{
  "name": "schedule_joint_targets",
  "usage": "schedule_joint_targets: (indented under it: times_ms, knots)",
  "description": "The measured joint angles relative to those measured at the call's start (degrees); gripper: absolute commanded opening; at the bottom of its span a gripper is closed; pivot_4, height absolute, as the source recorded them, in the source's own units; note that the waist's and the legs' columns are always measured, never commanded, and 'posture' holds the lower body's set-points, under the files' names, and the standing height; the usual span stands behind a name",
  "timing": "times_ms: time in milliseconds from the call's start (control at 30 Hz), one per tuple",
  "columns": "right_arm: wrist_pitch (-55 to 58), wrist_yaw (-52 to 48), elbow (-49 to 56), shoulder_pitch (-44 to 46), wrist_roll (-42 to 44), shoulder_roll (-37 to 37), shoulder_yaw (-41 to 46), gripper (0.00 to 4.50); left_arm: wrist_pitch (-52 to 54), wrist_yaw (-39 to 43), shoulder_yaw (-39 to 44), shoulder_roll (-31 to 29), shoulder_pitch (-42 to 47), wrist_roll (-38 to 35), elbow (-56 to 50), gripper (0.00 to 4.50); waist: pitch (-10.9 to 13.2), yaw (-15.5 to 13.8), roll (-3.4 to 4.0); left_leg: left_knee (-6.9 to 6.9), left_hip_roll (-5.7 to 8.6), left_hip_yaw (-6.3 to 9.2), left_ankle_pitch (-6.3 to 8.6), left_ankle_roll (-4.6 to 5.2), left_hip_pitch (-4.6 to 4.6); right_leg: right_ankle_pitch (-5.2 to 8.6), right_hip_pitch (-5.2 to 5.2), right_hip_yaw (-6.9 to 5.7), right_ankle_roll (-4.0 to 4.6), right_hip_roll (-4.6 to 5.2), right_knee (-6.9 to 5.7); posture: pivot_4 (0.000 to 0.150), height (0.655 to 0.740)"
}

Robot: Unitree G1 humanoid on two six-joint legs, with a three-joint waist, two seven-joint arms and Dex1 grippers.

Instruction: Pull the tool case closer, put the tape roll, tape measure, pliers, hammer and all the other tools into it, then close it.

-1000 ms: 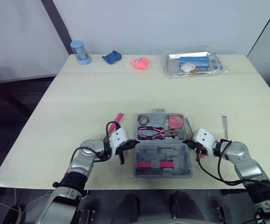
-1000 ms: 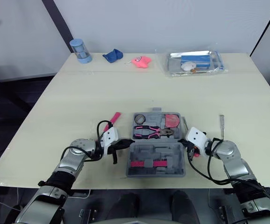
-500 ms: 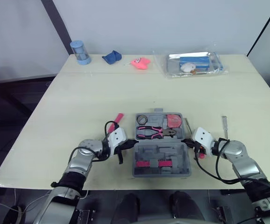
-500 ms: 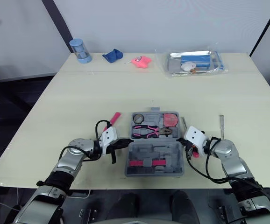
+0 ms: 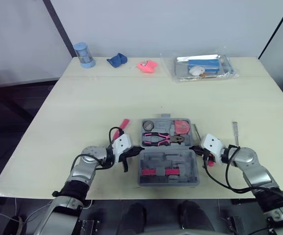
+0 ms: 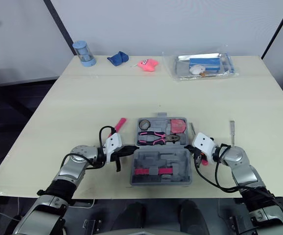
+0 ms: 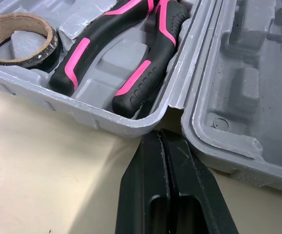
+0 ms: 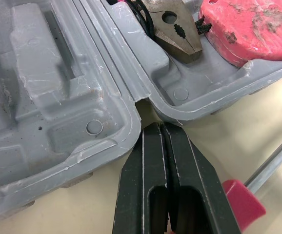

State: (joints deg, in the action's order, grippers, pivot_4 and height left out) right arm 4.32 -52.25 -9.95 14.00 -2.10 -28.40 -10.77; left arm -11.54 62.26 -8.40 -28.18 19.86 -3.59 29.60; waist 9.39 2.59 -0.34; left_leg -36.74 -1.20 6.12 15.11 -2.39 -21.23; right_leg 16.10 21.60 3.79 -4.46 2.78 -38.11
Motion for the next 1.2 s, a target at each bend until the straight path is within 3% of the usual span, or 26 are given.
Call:
schedule_joint_targets:
  times_ms: [1200]
  knots:
    - [-0.4, 0.1, 2.9, -3.3, 2.0, -4.3, 0.6, 0.05, 1.6, 0.1, 0.4, -2.1, -2.1, -1.8, -2.7, 0.00, 0.0, -0.2, 0.00, 0.01, 0.00, 0.01, 0.00, 0.00, -0.07, 0.00, 0.03, -0.01, 0.00, 0.01, 0.03, 0.150, 0.7400]
